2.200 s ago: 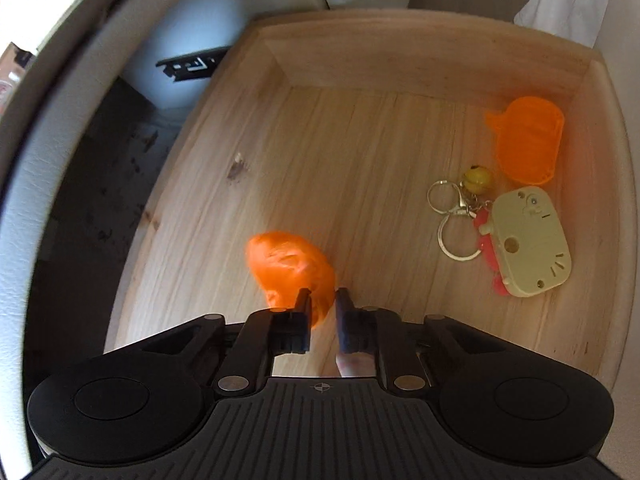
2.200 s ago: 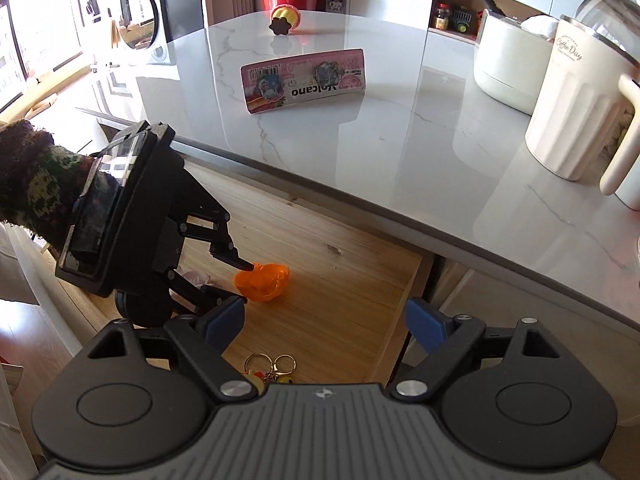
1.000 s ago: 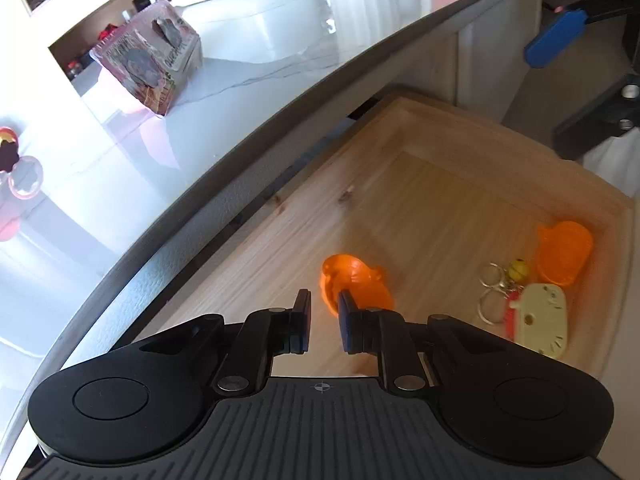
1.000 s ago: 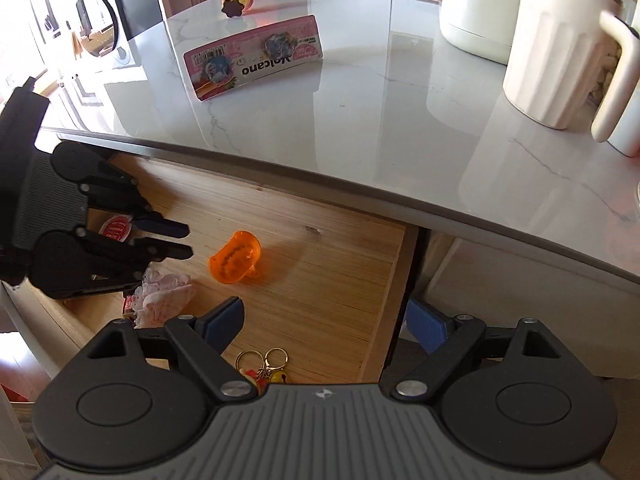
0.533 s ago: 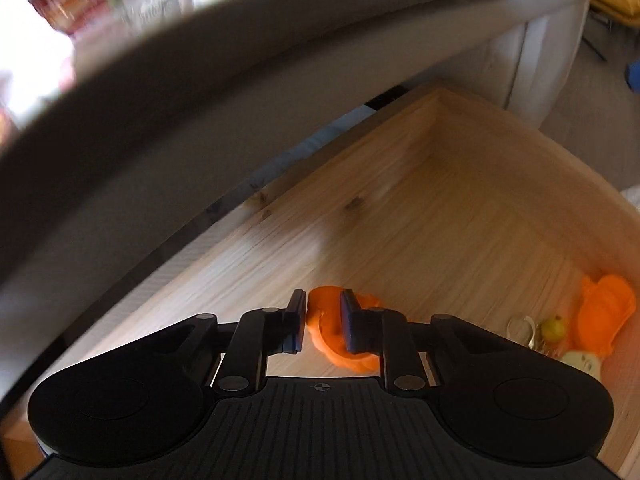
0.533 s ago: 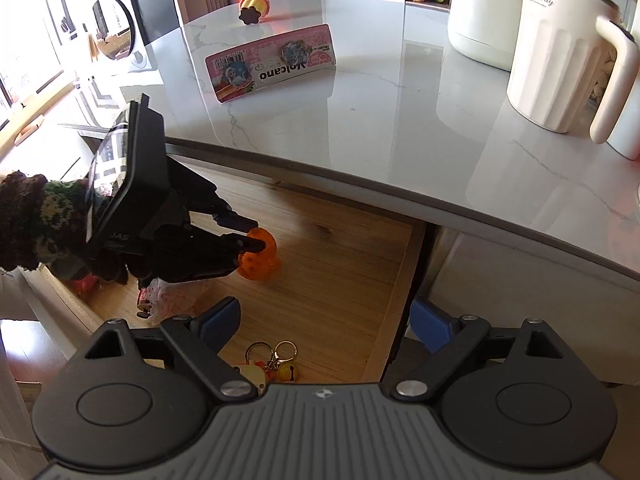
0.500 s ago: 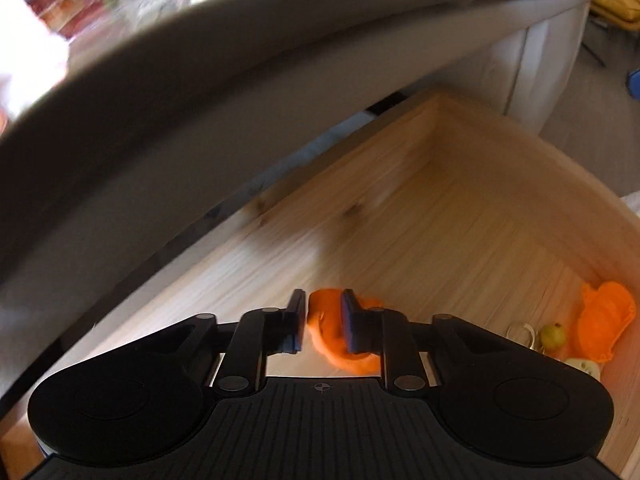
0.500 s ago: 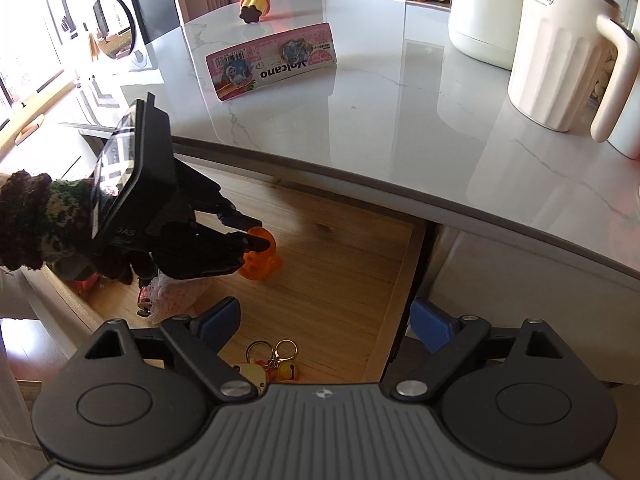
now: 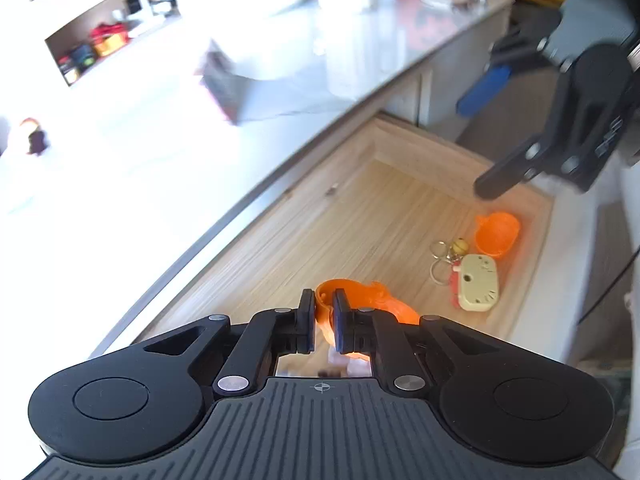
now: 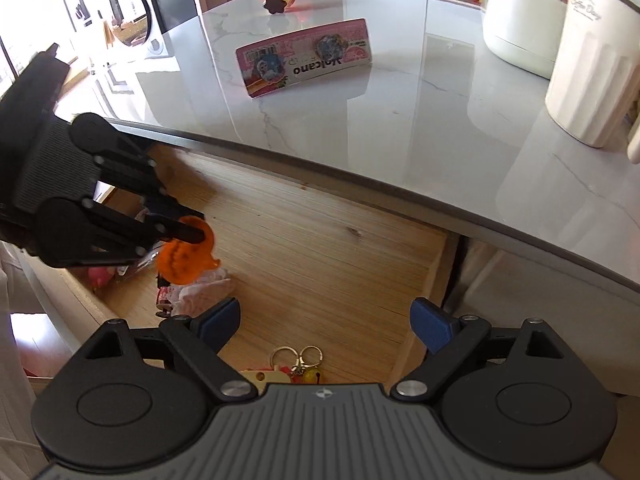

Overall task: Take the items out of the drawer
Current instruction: 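Lift the orange cup onto the countertop with the left gripper while the right grasps the lace cloth, then release the lace cloth on the countertop with the right gripper, then grasp the black-and-red figurine keychain in the drawer with the left gripper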

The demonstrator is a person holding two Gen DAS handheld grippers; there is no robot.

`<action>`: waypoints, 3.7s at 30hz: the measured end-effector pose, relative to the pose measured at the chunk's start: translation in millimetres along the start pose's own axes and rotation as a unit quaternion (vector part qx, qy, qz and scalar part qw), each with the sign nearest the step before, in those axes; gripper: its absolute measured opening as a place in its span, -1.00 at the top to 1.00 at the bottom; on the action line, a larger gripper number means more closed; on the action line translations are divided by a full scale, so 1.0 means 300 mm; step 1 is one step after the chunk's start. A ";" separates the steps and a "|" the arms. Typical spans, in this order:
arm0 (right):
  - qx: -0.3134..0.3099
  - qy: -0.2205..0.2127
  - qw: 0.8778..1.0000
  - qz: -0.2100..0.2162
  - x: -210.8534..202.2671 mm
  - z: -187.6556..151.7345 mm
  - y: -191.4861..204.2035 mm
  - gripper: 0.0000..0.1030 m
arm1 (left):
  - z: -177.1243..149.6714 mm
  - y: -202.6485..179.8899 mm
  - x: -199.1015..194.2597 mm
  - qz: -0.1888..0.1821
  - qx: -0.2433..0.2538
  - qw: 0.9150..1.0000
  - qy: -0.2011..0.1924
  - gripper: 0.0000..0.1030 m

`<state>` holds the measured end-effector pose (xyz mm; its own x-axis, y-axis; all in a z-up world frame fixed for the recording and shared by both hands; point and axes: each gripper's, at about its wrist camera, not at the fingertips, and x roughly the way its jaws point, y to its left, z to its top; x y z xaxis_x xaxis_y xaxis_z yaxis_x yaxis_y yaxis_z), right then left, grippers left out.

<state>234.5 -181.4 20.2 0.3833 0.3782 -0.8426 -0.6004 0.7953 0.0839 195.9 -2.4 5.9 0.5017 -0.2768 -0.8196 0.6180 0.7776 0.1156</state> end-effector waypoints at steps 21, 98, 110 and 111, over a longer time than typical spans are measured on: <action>-0.222 0.224 0.947 0.055 0.509 0.142 0.439 0.37 | -0.286 0.173 -0.211 -0.009 -0.173 0.983 -0.061 0.78; -0.021 -0.090 0.994 -0.066 -0.051 -0.019 0.013 -0.70 | -0.032 0.100 0.257 -0.036 -0.234 0.939 0.249 0.75; -0.014 -0.101 0.993 -0.061 -0.078 -0.025 0.030 -0.70 | -0.095 0.121 0.326 0.011 -0.380 0.888 0.258 0.65; -0.015 -0.101 0.993 -0.061 -0.080 -0.026 0.034 -0.70 | -0.094 0.123 0.329 0.014 -0.378 0.888 0.262 0.63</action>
<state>213.8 -186.1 37.1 0.5861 0.3701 -0.7208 -0.5601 0.8279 -0.0304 251.2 14.9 -86.7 0.0374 -0.1059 -0.9937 -0.0731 0.9914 -0.1084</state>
